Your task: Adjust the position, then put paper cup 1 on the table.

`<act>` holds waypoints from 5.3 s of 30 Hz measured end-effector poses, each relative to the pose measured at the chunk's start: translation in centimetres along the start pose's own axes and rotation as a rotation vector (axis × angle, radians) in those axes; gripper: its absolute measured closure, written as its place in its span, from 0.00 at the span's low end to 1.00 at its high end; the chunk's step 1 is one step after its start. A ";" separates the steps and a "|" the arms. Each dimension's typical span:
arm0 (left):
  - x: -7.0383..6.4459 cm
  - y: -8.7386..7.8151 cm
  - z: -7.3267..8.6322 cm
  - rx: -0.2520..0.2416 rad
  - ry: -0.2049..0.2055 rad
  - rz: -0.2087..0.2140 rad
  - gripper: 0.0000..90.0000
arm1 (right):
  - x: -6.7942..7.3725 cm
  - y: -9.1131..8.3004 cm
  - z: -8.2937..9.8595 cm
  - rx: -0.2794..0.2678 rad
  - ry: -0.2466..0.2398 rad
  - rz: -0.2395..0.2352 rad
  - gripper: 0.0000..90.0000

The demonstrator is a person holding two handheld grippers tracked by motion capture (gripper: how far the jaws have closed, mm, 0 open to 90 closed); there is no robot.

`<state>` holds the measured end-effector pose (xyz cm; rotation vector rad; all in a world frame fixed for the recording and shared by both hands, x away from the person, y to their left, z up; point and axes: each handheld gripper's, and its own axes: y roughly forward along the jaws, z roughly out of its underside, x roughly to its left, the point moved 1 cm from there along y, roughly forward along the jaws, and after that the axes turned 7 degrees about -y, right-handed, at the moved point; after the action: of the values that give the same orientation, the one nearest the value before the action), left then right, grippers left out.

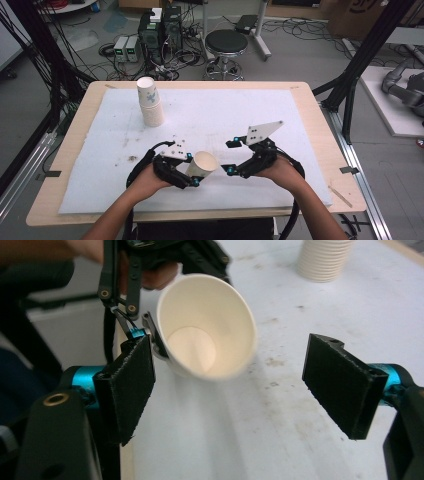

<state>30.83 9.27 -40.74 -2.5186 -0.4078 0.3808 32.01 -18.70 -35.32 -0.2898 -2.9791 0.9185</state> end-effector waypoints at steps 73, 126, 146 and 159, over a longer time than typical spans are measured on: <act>6.5 -13.7 10.7 -0.523 -0.173 -0.663 0.35 | -0.7 -4.2 10.8 -0.129 0.240 0.526 0.24; 6.0 -15.2 13.6 -0.342 -0.439 -0.802 0.19 | -0.6 -4.8 10.7 -0.138 0.239 0.524 0.24; 2.7 -13.9 8.5 -0.684 -0.204 -0.518 0.17 | -0.9 -5.6 11.0 -0.124 0.258 0.573 0.24; 3.5 -12.0 8.3 -0.624 -0.200 -0.478 0.17 | -0.9 -7.0 11.5 -0.130 0.287 0.638 0.24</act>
<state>28.62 24.13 -41.32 -2.8389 -1.3539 0.3515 30.95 -30.92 -40.88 -1.3033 -2.6966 0.6222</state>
